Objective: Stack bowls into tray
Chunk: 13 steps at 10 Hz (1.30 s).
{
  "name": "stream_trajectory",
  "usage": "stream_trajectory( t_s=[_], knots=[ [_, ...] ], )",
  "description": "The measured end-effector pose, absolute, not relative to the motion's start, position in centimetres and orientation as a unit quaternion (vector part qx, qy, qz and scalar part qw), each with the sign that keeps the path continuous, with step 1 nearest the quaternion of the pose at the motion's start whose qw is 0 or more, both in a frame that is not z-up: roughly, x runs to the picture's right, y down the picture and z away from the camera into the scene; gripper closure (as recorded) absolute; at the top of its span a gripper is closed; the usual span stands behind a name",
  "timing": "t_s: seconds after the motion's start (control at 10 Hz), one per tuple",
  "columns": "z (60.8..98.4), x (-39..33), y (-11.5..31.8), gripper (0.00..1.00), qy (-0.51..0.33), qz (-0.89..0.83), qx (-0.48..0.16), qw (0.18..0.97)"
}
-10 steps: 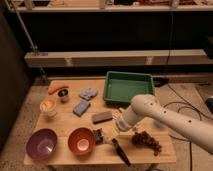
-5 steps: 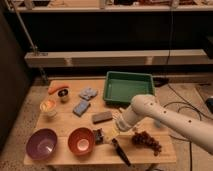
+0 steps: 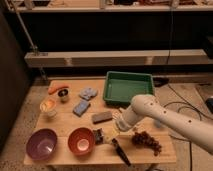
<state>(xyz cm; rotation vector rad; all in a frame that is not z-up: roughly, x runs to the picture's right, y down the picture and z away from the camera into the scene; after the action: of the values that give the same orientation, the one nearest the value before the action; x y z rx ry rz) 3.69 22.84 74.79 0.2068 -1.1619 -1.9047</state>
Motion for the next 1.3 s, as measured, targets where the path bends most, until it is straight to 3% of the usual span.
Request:
stream_trajectory(
  t_s=[0.8,1.3],
  knots=[
    [74.7,3.5,22.6,0.38,-0.468,-0.773,0.078,0.421],
    [72.7,-3.3,17.1,0.38,-0.456,-0.819,0.083,0.339]
  ],
)
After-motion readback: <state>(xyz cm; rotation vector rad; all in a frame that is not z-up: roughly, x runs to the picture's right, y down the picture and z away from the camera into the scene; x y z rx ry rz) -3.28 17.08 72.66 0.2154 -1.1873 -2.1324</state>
